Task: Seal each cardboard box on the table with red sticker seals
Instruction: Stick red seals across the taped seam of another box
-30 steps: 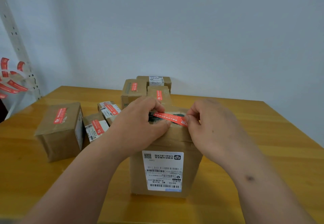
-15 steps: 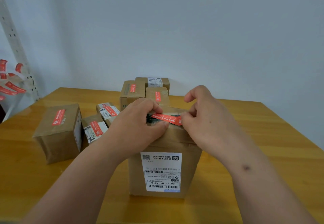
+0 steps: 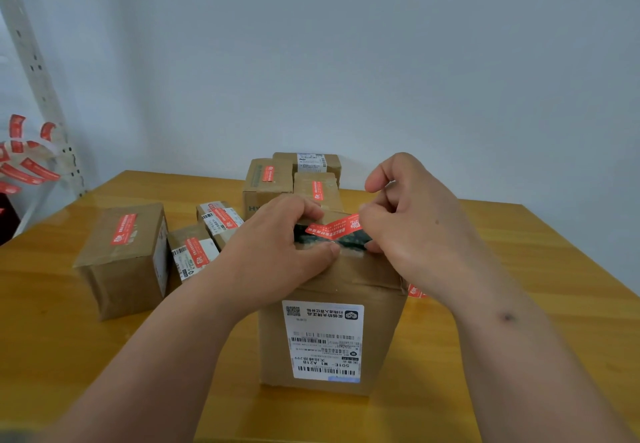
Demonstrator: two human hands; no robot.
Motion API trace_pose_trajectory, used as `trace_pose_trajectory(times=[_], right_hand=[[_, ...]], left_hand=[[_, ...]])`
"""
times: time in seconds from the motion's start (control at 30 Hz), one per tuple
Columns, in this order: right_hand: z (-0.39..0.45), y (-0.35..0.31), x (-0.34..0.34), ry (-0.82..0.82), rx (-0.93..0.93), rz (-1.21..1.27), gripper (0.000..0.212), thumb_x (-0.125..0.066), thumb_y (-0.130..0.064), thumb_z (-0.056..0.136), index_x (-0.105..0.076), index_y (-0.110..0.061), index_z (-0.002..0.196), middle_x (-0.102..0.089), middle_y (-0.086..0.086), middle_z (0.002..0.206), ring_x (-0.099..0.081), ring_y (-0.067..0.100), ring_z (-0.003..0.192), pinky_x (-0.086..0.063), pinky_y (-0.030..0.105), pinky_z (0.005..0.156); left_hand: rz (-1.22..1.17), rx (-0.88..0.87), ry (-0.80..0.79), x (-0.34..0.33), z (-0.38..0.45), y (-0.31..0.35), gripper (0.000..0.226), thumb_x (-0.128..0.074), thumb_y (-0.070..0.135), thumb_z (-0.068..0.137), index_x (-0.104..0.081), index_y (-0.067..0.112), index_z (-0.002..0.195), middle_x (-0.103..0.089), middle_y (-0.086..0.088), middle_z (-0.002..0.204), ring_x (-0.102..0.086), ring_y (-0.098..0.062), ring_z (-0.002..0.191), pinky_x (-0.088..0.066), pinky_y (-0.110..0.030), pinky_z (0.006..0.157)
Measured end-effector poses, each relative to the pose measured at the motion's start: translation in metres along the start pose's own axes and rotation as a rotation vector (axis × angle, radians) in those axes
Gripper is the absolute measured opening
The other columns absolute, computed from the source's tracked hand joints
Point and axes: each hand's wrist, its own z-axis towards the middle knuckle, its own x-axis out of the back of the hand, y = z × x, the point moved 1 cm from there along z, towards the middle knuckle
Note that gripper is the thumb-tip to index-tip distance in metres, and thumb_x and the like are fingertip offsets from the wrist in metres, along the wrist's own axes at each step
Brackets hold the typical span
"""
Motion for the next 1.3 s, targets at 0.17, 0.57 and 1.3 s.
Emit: trace_pose_trajectory(times=[0.17,0.57,1.3], right_hand=[[0.005,0.004,0.000,0.006,0.080,-0.019,0.019,-0.046,-0.029,0.075,-0.043,-0.046,0.083,-0.058,-0.016,0.070,-0.062,0.010,0.071,-0.053,0.053,0.078],[0.013,0.011,0.022,0.090,0.141,0.114,0.016,-0.051,-0.017,0.094,-0.052,-0.032,0.087,-0.065,-0.002,0.085,-0.067,0.020,0.080,-0.050,0.023,0.059],[0.014,0.060,-0.013,0.040,-0.303,0.638,0.008,-0.063,-0.011,0.092,-0.059,-0.016,0.097,-0.048,0.007,0.090,-0.056,0.014,0.065,-0.060,0.041,0.071]], left_hand=[[-0.032,0.030,0.003,-0.001,0.000,-0.003,0.051,-0.068,0.047,0.080,-0.048,0.037,0.125,-0.051,0.020,0.118,-0.051,0.003,0.103,-0.041,-0.013,0.081],[0.057,0.023,-0.100,0.008,-0.002,-0.005,0.088,-0.063,0.075,0.062,-0.031,0.043,0.137,-0.039,0.027,0.133,-0.040,0.000,0.121,-0.038,-0.028,0.100],[-0.253,0.376,-0.402,-0.011,-0.052,-0.070,0.141,-0.090,0.051,0.048,0.021,0.067,0.133,-0.036,0.028,0.142,-0.039,-0.010,0.134,-0.041,-0.026,0.103]])
